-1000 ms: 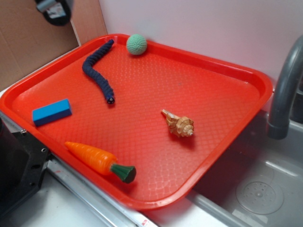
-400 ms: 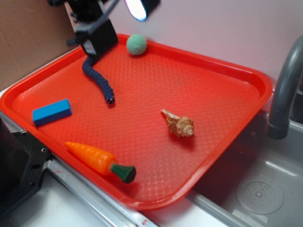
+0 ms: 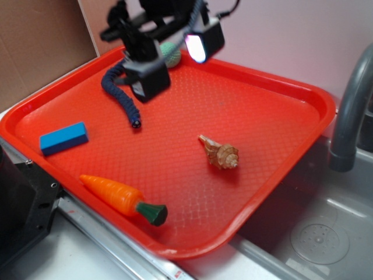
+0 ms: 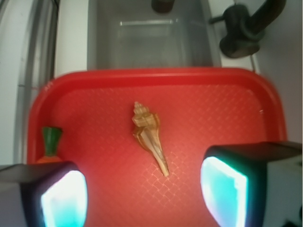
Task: Grab the shell.
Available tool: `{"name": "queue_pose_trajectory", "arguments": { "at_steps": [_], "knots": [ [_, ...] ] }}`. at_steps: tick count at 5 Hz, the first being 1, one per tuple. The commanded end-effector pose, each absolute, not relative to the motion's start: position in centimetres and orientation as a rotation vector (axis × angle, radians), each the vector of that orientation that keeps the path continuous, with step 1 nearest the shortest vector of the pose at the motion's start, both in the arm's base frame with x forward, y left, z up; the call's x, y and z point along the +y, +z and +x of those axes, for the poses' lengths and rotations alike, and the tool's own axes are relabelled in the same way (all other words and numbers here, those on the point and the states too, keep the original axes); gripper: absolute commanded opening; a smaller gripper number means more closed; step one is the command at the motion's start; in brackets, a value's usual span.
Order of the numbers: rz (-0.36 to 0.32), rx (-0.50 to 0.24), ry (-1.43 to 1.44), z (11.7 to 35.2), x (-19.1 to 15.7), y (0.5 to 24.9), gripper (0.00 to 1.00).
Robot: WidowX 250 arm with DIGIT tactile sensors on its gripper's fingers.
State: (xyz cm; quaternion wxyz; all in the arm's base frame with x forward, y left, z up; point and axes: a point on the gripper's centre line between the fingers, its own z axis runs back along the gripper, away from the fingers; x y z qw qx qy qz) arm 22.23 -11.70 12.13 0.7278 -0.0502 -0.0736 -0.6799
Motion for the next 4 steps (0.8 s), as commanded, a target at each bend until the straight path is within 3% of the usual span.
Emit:
{"name": "queue_pose_trajectory", "arguments": {
  "at_steps": [1,4],
  "knots": [
    [-0.093,-0.147,-1.572,22.3,-13.8,9.3,1.0],
    [-0.007,-0.058,-1.625,22.7,-15.0,3.9,1.0]
  ]
}}
